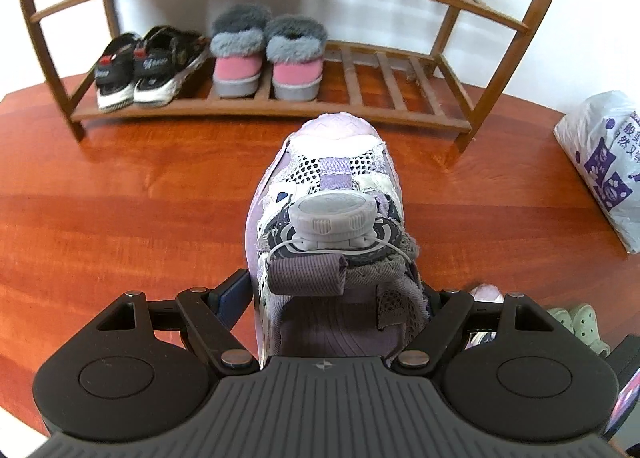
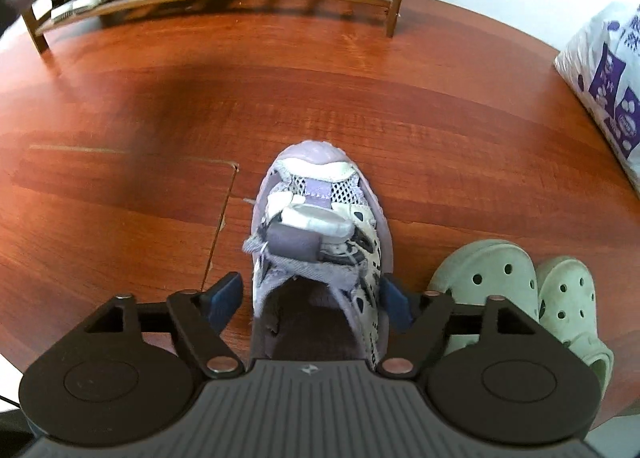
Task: Organize scattered shoes
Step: 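Lift the lavender sneakers with both grippers and carry them to the rack's middle shelf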
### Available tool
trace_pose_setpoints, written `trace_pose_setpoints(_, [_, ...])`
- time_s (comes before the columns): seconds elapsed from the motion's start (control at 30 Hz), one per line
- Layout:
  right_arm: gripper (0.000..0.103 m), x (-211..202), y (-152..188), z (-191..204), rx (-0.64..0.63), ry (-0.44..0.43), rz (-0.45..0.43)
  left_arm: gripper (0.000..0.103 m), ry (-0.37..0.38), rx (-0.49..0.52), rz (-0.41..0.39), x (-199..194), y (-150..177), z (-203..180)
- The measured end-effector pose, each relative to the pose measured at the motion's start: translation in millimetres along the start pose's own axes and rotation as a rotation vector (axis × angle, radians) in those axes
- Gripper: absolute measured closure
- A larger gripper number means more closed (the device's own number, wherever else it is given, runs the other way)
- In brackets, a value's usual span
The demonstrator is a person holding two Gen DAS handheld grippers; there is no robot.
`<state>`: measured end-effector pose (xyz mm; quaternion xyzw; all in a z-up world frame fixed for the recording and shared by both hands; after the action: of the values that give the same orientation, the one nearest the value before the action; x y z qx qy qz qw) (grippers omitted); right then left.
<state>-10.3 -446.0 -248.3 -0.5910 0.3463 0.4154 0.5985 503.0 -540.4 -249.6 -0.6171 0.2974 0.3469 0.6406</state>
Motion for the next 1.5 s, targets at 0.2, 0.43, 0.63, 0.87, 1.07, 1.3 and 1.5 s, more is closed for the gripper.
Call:
trace_pose_setpoints(0.2, [0.014,10.7,9.3,-9.1,0.102,-0.009,0.031,0.023,0.021,0.057,-0.040,-0.7,-44.0,-3.8])
trace_pose_setpoints(0.43, [0.023,7.8,6.6,-16.8,0.181,-0.019,-0.007,0.023,0.047,0.104,-0.111,-9.1,-109.1,-18.4])
trace_pose_setpoints(0.63, [0.024,0.7,2.5,-23.7,0.270,-0.039,-0.046,0.023,0.044,0.134,-0.154,-14.4,-161.5,-30.1])
trace_pose_setpoints(0.87, [0.024,-16.2,-11.5,-29.2,0.321,-0.042,-0.098,0.023,0.021,0.155,-0.156,-4.5,-211.9,-43.7])
trace_pose_setpoints(1.07, [0.024,-47.3,-36.2,-39.3,0.333,-0.035,-0.175,0.023,0.010,0.143,-0.103,15.7,-244.6,-56.2])
trace_pose_setpoints(1.3, [0.024,-78.9,-54.8,-48.6,0.336,-0.022,-0.236,0.023,-0.048,0.130,-0.093,36.8,-276.2,-63.0])
trace_pose_setpoints(1.5, [0.024,-93.7,-60.8,-55.7,0.339,-0.003,-0.260,0.023,-0.076,0.126,-0.092,53.7,-290.7,-65.9])
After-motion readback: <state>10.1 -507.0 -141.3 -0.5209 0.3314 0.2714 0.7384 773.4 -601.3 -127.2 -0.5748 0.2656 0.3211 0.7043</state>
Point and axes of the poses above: each gripper's, at about its wrist camera, not at the fingertips, and x roughly the way its jaws point, z to its left, y to its underside, the point moved 7 cm from there along x, roughly the way its jaws point, and after that the axes turned 13 degrees about -y, right-handed, at the moved point
